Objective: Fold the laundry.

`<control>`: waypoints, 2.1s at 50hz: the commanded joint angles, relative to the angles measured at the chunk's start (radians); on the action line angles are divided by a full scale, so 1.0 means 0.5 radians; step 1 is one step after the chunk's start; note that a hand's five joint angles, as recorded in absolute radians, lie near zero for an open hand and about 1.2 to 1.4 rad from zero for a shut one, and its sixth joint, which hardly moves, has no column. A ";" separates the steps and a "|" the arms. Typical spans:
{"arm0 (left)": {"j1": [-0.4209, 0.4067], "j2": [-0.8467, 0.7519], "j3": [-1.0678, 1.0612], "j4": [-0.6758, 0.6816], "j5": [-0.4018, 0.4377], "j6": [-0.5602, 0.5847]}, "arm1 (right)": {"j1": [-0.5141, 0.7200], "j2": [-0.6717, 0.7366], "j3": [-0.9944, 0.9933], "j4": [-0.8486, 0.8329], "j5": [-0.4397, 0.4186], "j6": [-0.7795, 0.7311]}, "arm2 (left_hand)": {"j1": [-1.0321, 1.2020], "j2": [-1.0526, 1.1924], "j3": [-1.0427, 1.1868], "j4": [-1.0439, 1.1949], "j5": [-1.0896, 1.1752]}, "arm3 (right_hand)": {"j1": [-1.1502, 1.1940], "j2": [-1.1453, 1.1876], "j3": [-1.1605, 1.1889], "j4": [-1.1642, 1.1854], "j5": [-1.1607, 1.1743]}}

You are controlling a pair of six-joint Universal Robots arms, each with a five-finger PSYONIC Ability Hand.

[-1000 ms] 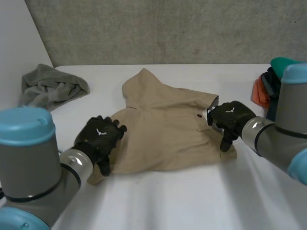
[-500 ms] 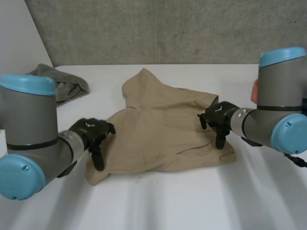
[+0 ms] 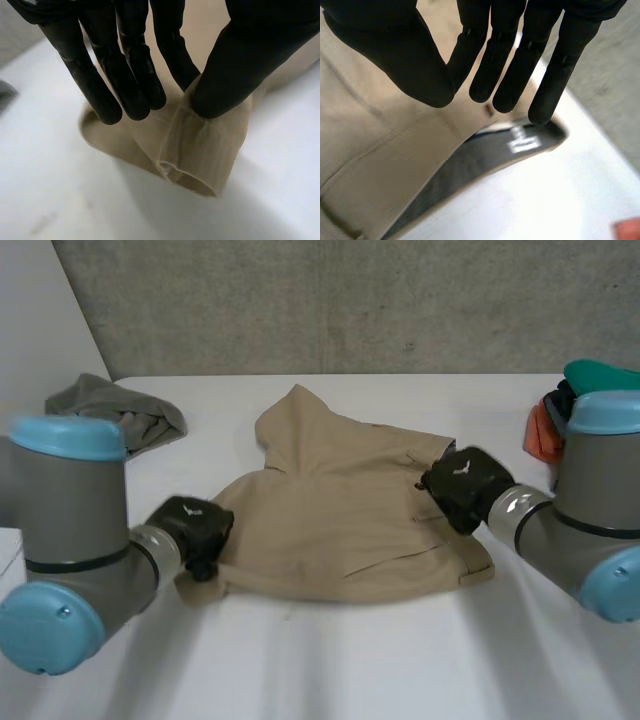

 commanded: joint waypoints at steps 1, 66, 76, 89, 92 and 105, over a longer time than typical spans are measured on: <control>0.034 0.454 0.029 -0.096 0.047 0.010 | -0.069 -0.435 0.128 0.103 -0.010 0.024 | 0.438 0.404 0.417 0.398 0.476 | 0.503 0.429 0.425 0.409 0.421; 0.061 0.681 -0.398 -0.617 0.354 0.745 | -0.039 -0.807 0.729 0.864 -0.010 -0.555 | 0.438 0.404 0.417 0.398 0.476 | 0.503 0.429 0.425 0.409 0.421; 0.024 0.255 -0.046 -0.351 0.330 0.725 | -0.057 -0.534 0.515 0.744 -0.001 -0.504 | 0.438 0.404 0.417 0.398 0.476 | 0.503 0.429 0.425 0.409 0.421; 0.107 -0.018 1.371 0.452 0.115 0.382 | 0.053 -0.193 -0.715 -0.441 0.336 -0.007 | 0.438 0.404 0.417 0.398 0.476 | 0.503 0.429 0.425 0.409 0.421; 0.126 0.006 1.534 0.670 0.072 0.246 | 0.081 -0.178 -0.823 -0.853 0.370 0.046 | 0.438 0.404 0.417 0.398 0.476 | 0.503 0.429 0.425 0.409 0.421; 0.181 -0.070 1.778 0.843 -0.158 0.089 | 0.194 -0.028 -0.918 -1.689 0.416 0.129 | 0.438 0.404 0.417 0.398 0.476 | 0.503 0.429 0.425 0.409 0.421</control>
